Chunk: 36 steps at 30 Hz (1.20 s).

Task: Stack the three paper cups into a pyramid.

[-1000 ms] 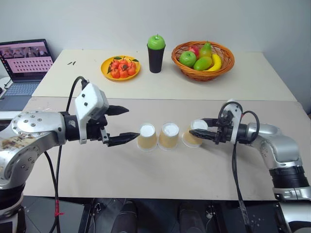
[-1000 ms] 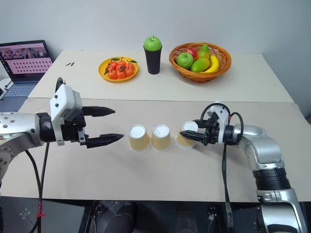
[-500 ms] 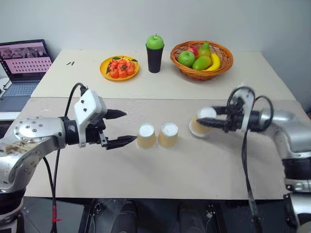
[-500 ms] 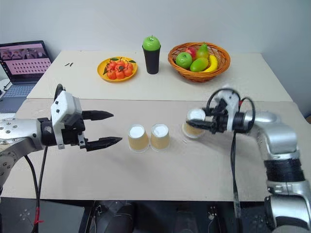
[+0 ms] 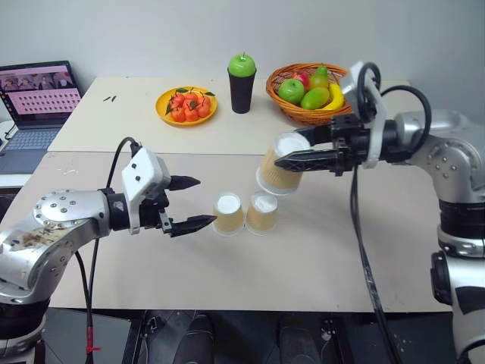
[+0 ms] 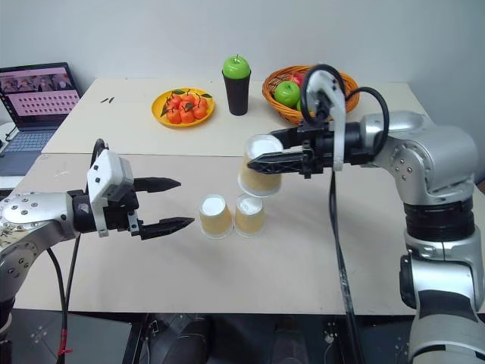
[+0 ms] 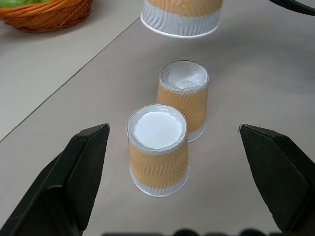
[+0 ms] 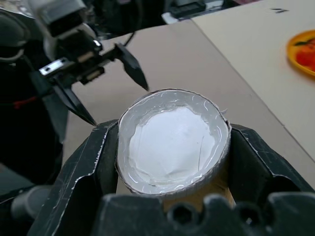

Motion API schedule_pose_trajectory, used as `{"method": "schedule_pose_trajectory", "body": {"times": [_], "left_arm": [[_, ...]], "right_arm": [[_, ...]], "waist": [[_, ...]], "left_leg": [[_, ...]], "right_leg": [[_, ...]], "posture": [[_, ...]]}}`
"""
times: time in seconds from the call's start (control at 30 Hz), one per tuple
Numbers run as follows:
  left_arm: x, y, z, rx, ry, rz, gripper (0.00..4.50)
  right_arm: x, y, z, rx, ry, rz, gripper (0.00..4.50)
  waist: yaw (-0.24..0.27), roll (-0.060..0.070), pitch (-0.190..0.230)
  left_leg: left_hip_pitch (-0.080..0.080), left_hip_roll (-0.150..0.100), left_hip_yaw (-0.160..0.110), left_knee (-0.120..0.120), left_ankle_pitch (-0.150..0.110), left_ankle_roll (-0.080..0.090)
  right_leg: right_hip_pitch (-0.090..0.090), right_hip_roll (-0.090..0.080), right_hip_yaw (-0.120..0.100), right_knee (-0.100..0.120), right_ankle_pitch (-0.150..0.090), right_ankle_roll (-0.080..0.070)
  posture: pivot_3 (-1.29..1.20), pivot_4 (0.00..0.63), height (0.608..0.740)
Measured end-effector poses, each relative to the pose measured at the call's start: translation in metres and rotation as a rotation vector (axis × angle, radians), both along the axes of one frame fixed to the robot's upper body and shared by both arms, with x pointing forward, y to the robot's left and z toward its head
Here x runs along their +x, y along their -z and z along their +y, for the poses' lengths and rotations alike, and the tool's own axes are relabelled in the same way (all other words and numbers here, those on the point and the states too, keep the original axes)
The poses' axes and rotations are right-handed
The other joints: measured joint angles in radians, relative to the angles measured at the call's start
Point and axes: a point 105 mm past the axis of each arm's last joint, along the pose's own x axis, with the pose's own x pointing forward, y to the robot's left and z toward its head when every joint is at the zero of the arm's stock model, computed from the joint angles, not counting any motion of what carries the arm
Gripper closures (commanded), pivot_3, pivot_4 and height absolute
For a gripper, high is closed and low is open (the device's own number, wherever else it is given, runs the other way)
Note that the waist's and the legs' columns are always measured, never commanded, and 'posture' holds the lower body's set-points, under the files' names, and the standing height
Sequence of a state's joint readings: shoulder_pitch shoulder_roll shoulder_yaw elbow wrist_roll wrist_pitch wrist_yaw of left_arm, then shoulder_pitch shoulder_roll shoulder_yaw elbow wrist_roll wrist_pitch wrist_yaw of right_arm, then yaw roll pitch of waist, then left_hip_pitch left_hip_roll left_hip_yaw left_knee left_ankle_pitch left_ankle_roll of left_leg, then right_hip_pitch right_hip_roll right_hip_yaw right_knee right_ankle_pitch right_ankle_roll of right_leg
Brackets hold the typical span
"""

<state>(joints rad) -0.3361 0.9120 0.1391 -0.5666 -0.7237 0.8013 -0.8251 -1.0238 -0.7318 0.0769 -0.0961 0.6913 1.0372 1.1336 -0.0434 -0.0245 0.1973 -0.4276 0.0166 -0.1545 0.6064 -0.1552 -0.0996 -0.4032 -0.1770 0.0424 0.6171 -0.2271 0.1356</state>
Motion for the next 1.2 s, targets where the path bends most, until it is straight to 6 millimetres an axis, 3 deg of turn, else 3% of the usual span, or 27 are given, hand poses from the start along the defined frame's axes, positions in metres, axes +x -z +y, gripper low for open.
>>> {"method": "schedule_pose_trajectory", "body": {"times": [0.47,0.7,1.2], "left_arm": [[0.0,0.006,0.001,-0.002,-0.026,0.01,0.0],[-0.002,0.006,0.001,0.002,-0.036,0.0,0.0],[-0.004,0.004,0.003,-0.01,-0.057,0.002,0.0]], "right_arm": [[0.007,0.022,0.029,-0.028,-0.077,0.07,1.46],[0.013,0.022,0.045,-0.026,-0.108,0.04,1.46],[0.014,0.026,0.046,-0.039,-0.122,0.037,1.46]], "waist": [[-0.004,0.0,0.0],[-0.003,0.0,0.0],[-0.004,0.0,0.0]], "left_leg": [[0.001,0.0,0.0,0.0,0.0,0.0],[0.002,0.0,-0.001,0.0,0.0,0.0],[0.002,0.0,-0.001,0.0,0.0,0.0]], "right_leg": [[-0.002,0.0,0.0,0.008,-0.003,-0.001],[-0.002,0.0,0.0,0.009,-0.004,-0.002],[-0.002,0.0,0.0,0.01,-0.004,-0.002]], "posture": [[0.0,0.15,0.739],[0.0,0.15,0.739],[0.0,0.15,0.739]]}}
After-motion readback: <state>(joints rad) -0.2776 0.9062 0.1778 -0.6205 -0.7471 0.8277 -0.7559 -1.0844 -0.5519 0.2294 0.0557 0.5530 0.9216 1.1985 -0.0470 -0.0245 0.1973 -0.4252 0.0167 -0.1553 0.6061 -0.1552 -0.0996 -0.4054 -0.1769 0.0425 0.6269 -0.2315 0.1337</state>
